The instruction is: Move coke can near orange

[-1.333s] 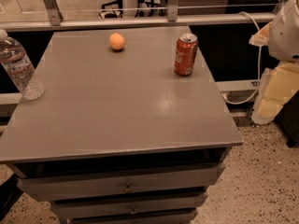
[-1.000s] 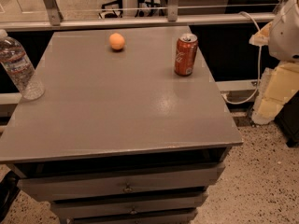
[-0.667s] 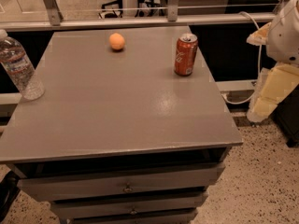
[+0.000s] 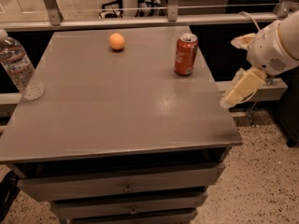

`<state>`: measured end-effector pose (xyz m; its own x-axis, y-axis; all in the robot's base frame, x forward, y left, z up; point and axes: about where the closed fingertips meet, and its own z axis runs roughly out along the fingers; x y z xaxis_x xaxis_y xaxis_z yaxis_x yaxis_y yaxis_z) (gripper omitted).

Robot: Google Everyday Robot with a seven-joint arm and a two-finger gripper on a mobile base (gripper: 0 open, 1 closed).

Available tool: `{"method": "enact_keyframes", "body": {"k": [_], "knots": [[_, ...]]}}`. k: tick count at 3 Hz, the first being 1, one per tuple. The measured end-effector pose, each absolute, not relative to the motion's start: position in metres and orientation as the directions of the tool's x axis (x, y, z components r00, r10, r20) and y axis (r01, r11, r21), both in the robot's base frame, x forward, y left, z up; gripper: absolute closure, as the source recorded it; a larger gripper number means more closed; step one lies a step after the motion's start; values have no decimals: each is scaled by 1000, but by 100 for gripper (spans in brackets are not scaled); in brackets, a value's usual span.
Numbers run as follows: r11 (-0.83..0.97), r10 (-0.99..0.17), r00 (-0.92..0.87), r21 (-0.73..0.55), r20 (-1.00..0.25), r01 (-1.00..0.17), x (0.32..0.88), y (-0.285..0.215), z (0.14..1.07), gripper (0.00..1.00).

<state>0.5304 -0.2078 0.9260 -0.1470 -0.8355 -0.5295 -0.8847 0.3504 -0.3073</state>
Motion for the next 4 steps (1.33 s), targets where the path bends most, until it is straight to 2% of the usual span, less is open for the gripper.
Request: {"method": "enact_keyframes", "body": {"k": [2, 4], "knots": [[471, -657, -146, -251, -740, -846, 633, -192, 907, 0], [551, -466, -162, -142, -870, -823, 703, -170, 899, 0]]}}
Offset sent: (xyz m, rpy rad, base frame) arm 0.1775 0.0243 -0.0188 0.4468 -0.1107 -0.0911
